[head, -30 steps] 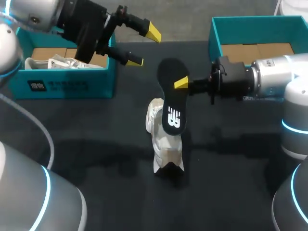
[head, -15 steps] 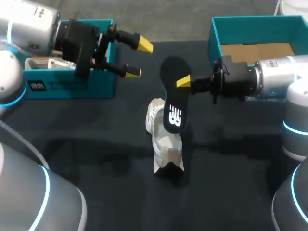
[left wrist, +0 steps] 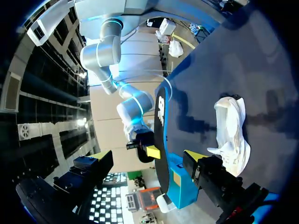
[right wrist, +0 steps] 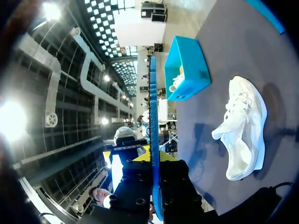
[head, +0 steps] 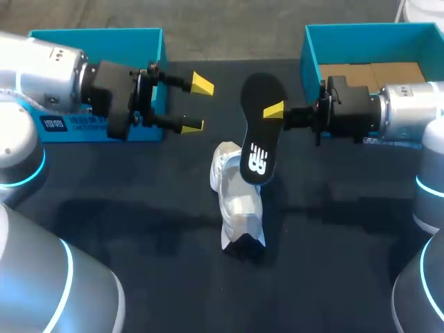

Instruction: Take the shoe out of the shoebox, open the shoe tongue, remove and reinsert the insole, then place the shoe into the shoebox

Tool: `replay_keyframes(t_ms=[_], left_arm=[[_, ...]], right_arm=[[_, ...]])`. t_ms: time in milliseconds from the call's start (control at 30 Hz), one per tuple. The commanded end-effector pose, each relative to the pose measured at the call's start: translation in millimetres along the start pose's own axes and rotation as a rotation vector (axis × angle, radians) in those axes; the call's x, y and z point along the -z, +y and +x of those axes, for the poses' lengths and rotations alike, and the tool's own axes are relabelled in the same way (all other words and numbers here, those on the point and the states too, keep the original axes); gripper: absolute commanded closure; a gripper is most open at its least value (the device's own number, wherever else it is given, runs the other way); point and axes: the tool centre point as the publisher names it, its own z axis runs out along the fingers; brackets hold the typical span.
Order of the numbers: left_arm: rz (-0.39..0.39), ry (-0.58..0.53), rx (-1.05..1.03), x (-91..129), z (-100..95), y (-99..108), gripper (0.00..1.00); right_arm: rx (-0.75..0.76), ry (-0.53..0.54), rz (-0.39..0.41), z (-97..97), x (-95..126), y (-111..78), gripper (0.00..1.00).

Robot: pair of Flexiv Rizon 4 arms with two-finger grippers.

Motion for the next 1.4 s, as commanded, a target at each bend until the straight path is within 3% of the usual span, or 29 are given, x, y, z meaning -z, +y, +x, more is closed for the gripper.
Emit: replay_keyframes(t_ms=[33,533,867,1000,1333,1400], left_arm=[[-0.030,-0.054,-0.004,-8,4.9,-5,0.00],[-0.081,-0.126,0.011,-34,9.1,10,0.00],[-0.116,-0.163,0.051,-51,12.8,20,0.24],[-0.128,-0.174,0.067,-54,13.3,24,0.46],[-0.156,-0.176,0.114,-54,19.4,30,0.51],[-0.164,-0.180,0.129,-56,20.6,31,0.58]], right_arm=[[-0.001,0.014,-0.019,0.6,-3,-7.4,1.00],[0.012,0.042,0.032,10.6,-26,-13.7,1.00],[0.015,0.050,0.060,13.2,-35,-22.1,1.00],[0.016,0.051,0.063,13.9,-36,-24.8,1.00],[0.018,0.056,0.068,16.0,-35,-30.5,1.00],[0.019,0.056,0.071,16.3,-35,-30.7,1.00]])
